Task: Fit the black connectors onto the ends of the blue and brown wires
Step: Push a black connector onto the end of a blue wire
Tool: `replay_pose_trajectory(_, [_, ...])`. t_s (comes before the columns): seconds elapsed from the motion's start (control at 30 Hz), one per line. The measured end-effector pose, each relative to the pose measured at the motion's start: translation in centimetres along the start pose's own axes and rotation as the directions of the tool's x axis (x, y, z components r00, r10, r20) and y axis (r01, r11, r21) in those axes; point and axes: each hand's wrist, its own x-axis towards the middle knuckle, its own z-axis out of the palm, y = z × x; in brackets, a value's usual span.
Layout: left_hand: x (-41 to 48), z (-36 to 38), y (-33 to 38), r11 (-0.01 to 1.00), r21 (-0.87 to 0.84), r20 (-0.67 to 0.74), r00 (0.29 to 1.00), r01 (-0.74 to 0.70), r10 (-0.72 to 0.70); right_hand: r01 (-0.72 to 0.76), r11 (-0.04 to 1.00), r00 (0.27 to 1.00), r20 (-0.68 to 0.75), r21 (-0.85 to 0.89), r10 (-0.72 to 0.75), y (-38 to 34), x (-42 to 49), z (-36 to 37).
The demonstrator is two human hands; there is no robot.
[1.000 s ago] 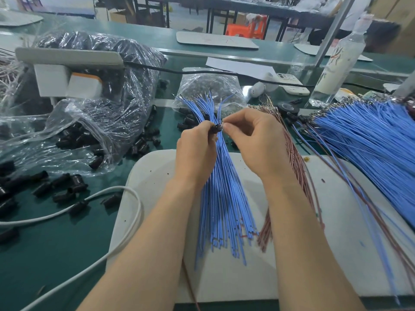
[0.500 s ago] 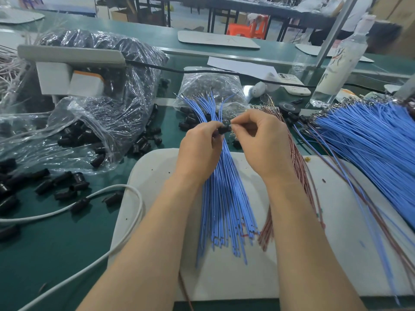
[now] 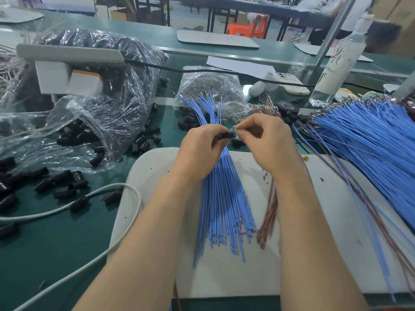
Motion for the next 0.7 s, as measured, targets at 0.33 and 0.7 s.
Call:
replay_pose_trajectory(0.33, [0.0, 0.3, -0.2, 0.993, -0.08, -0.017, 0.996, 0.09, -0.091, -0.047, 0.994, 0.997, -0.056, 0.099, 0.053, 0.0, 0.1, 0.8])
replay_pose_trajectory(0.7, [0.1, -0.2, 0.1, 0.936, -0.316, -0.111, 0.974, 0.154, -0.198, -0.058, 0.946, 0.998, 0.016, 0.32, 0.055, -1.4, 0.0, 1.1])
